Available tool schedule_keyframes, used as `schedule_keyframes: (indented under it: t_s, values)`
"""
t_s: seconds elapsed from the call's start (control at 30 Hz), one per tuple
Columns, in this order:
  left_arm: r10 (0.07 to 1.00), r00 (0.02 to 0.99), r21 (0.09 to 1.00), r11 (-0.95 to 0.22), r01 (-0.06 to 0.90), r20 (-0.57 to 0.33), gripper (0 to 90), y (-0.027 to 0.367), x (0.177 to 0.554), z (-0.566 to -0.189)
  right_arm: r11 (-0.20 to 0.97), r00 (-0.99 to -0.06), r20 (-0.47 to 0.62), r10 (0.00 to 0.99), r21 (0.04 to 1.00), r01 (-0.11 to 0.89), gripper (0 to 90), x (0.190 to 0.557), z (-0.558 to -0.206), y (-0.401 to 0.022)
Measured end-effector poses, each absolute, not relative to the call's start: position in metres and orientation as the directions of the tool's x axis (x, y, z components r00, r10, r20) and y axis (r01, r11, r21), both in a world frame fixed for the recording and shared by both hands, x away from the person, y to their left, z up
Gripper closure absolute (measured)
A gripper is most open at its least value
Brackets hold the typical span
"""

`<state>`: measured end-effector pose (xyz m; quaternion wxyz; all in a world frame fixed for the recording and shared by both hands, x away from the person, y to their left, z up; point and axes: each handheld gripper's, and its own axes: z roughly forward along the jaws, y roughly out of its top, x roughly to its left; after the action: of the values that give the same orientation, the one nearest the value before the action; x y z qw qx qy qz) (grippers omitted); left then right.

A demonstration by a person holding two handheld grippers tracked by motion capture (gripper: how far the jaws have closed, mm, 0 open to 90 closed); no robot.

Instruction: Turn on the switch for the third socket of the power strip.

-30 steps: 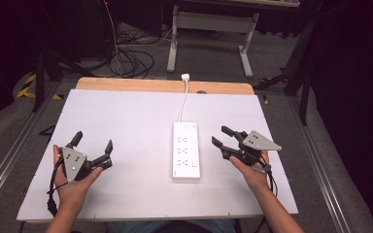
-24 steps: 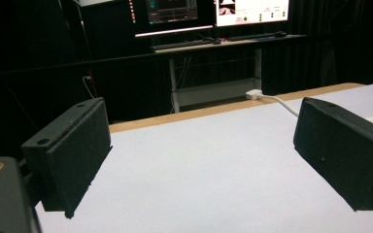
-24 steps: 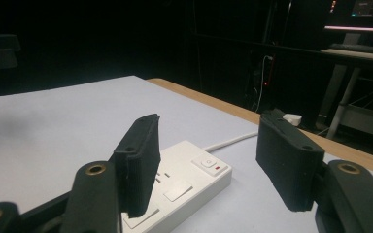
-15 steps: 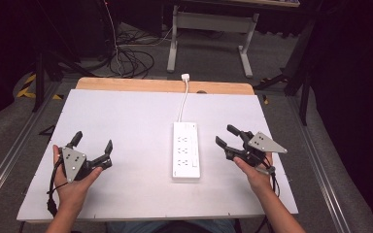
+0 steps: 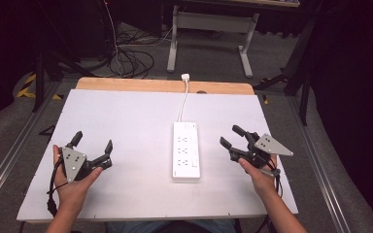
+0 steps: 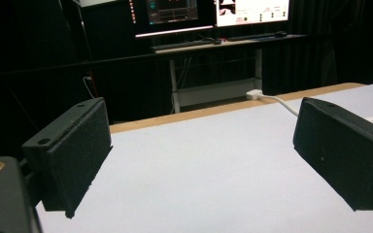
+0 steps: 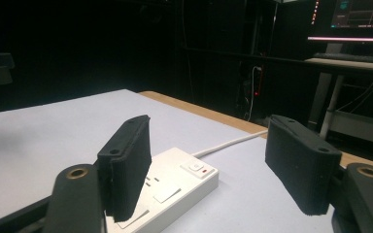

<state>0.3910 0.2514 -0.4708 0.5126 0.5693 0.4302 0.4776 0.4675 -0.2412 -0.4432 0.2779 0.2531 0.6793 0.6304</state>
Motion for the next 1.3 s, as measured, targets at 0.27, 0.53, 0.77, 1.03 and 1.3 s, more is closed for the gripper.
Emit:
schedule_keyframes:
  t_s: [0.27,0.53,0.77,1.03,1.3]
  values:
    - [0.979,0.175,0.995,-0.105,-0.001,0.103,7.3,0.2512,0.3911,-0.4708,0.069,-0.707,-0.062,0.704,0.997,-0.018,29.0,0.4658,-0.4437,-0.2448]
    - [0.980,0.173,0.995,-0.104,-0.001,0.102,7.3,0.2514,0.3908,-0.4706,0.031,-0.651,-0.025,0.758,1.000,-0.002,0.7,0.4678,-0.4454,-0.2464]
    - [0.980,0.171,0.994,-0.106,-0.002,0.105,7.3,0.2515,0.3908,-0.4705,0.045,-0.647,-0.054,0.761,0.999,-0.030,0.8,0.4672,-0.4460,-0.2460]
    - [0.980,0.170,0.995,-0.100,-0.004,0.099,7.0,0.2515,0.3908,-0.4705,0.036,-0.635,-0.055,0.770,0.998,-0.042,0.7,0.4671,-0.4458,-0.2474]
    - [0.980,0.168,0.995,-0.103,-0.002,0.102,6.8,0.2517,0.3912,-0.4705,0.038,-0.635,-0.058,0.770,0.998,-0.046,0.7,0.4672,-0.4460,-0.2473]
